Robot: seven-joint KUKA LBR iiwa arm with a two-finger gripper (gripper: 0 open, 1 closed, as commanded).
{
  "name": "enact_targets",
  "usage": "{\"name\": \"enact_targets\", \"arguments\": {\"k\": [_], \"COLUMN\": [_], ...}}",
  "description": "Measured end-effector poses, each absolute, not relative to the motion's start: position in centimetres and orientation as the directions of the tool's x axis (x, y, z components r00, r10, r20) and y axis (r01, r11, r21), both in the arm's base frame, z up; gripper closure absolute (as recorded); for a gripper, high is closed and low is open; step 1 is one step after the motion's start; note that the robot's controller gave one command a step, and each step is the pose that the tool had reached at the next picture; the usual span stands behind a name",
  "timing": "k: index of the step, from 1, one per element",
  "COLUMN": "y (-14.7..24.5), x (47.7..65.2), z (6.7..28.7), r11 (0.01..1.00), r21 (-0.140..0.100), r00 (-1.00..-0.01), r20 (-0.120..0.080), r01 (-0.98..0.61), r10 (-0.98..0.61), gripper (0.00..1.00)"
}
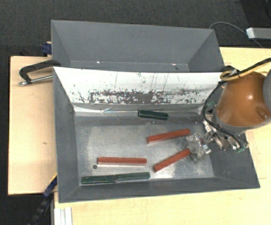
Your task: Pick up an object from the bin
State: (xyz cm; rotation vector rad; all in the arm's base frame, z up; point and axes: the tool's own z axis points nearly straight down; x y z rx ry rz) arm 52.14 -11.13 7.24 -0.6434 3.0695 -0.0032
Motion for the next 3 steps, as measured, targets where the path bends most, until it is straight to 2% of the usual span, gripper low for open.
{"name": "enact_targets", "arguments": {"k": [1, 2, 3], "y": [-11.0, -11.0, -6.6], "x": [52.0, 52.0, 51.3], "z": [7.1, 7.1, 8.3], "r11": [0.916, 0.915, 0.921], "r21": [-0.001, -0.001, 0.0], "r00": [-0.916, -0.915, -0.921], "r20": [-0.003, -0.003, 0.001], "r01": [-0.402, -0.402, -0.389], "r10": [-0.402, -0.402, -0.389], "gripper": [0.0, 0.0, 0.0]}}
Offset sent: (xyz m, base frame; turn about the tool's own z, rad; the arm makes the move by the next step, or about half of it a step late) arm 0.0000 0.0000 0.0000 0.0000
